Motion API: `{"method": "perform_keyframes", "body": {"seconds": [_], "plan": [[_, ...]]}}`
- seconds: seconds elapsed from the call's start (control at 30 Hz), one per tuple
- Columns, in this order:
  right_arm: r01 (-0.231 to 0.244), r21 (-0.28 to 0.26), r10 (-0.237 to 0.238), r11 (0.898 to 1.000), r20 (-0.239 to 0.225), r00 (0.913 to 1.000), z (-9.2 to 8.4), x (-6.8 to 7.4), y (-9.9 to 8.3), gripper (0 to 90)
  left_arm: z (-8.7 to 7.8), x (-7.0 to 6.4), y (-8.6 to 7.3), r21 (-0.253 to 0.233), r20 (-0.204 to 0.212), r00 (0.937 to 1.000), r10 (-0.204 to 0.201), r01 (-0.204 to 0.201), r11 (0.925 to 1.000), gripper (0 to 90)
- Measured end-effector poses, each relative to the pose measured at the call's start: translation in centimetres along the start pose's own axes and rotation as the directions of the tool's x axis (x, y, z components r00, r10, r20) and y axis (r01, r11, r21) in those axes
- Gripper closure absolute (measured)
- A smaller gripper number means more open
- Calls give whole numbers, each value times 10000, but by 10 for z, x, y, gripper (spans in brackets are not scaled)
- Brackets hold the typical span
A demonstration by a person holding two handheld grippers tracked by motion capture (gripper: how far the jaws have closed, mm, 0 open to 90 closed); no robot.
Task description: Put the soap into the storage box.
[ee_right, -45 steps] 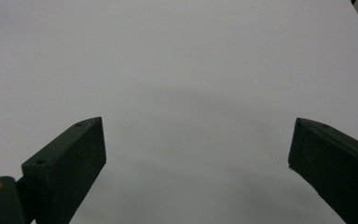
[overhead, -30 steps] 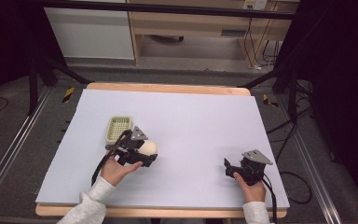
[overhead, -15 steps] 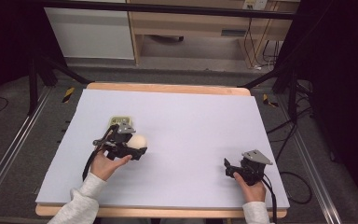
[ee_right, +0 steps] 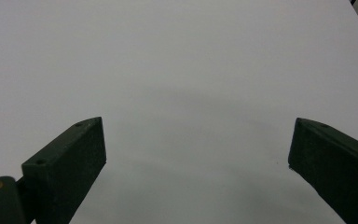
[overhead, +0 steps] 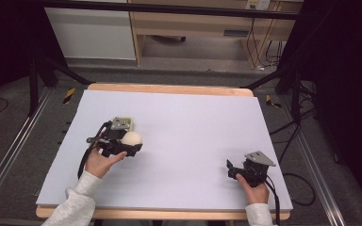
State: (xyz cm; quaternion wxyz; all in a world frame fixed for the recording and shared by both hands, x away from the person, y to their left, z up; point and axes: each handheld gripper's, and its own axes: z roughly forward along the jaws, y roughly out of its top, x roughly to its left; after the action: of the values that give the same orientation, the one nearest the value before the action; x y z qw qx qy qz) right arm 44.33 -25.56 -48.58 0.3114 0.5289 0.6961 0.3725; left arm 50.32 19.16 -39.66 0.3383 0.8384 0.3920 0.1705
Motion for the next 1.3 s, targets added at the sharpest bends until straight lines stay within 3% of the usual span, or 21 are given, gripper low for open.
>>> {"method": "perform_keyframes", "body": {"seconds": [0.73,1.3], "plan": [[23,8,-23,10000,-23,10000,0,0,0,44,-3,24,7,-139,-491,9974,-535,529,9985,241],[16,8,-15,10000,-31,10000,0,0,0,44,9,51,6,162,-1036,9881,-1138,1161,9931,241]]}}
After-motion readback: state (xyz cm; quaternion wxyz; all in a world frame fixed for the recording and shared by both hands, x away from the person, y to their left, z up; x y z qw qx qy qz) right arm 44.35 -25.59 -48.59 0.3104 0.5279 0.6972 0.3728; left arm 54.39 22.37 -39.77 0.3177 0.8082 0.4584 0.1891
